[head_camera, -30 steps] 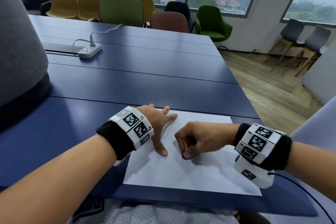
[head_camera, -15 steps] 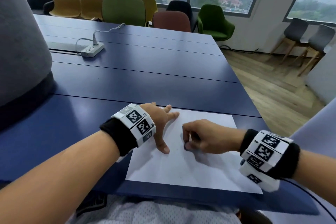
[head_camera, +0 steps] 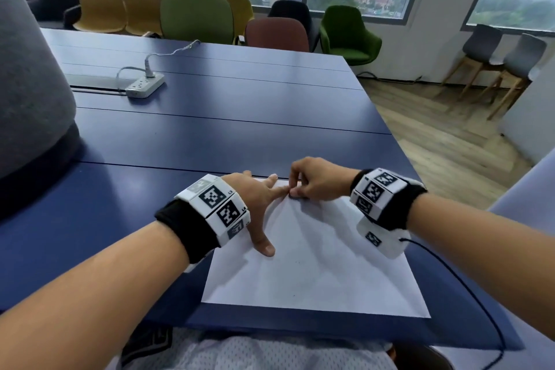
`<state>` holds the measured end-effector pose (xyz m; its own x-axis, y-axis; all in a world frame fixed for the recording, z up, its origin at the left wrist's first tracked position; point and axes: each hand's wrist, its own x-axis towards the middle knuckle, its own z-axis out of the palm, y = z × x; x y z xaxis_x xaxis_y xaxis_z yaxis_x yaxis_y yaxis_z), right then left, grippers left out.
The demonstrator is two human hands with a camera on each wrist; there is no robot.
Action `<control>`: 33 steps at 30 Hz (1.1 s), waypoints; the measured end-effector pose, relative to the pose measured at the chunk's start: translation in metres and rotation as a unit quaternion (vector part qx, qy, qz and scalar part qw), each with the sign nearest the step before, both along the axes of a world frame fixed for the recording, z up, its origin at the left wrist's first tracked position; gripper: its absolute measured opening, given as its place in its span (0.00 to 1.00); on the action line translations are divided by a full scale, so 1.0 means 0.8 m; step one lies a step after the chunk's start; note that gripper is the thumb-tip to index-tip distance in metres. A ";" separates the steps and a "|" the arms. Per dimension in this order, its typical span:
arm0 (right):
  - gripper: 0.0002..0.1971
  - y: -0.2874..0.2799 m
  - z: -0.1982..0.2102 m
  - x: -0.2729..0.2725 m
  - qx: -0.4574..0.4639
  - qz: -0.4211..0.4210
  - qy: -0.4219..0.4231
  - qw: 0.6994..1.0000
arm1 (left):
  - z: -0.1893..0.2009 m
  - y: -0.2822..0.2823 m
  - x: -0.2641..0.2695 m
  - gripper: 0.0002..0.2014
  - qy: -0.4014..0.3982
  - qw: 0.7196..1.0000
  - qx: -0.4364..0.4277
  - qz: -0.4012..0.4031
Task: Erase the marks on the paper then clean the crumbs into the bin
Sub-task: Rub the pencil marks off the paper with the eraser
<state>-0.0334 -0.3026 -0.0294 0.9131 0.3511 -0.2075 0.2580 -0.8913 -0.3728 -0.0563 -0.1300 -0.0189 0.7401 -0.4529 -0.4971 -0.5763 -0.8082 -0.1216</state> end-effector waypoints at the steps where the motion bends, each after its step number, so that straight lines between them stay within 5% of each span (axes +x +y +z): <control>1: 0.06 -0.003 -0.001 0.006 -0.003 -0.018 -0.016 1.000 | 0.000 0.000 0.000 0.64 0.000 1.000 0.002 0.000; 8: 0.09 -0.006 -0.002 -0.043 0.026 0.063 0.061 0.996 | -0.001 -0.001 0.000 0.63 -0.006 1.000 0.008 0.000; 13: 0.06 -0.022 -0.004 -0.015 0.000 -0.049 -0.027 0.998 | 0.001 -0.001 0.000 0.64 -0.003 1.000 0.013 0.003; 19: 0.07 -0.019 -0.004 -0.048 -0.001 0.034 0.063 0.997 | 0.002 -0.004 0.000 0.65 -0.001 1.000 0.022 0.005; 24: 0.07 -0.025 -0.004 -0.019 -0.012 -0.056 -0.020 0.998 | 0.001 -0.003 -0.001 0.64 -0.007 1.000 0.024 0.000; 30: 0.07 -0.022 -0.005 -0.051 0.000 0.028 0.058 0.998 | 0.002 -0.006 0.000 0.65 -0.001 0.999 0.033 0.007; 33: 0.08 -0.026 0.001 -0.028 -0.018 -0.021 0.022 0.999 | 0.002 -0.009 0.001 0.66 -0.009 0.999 0.041 0.000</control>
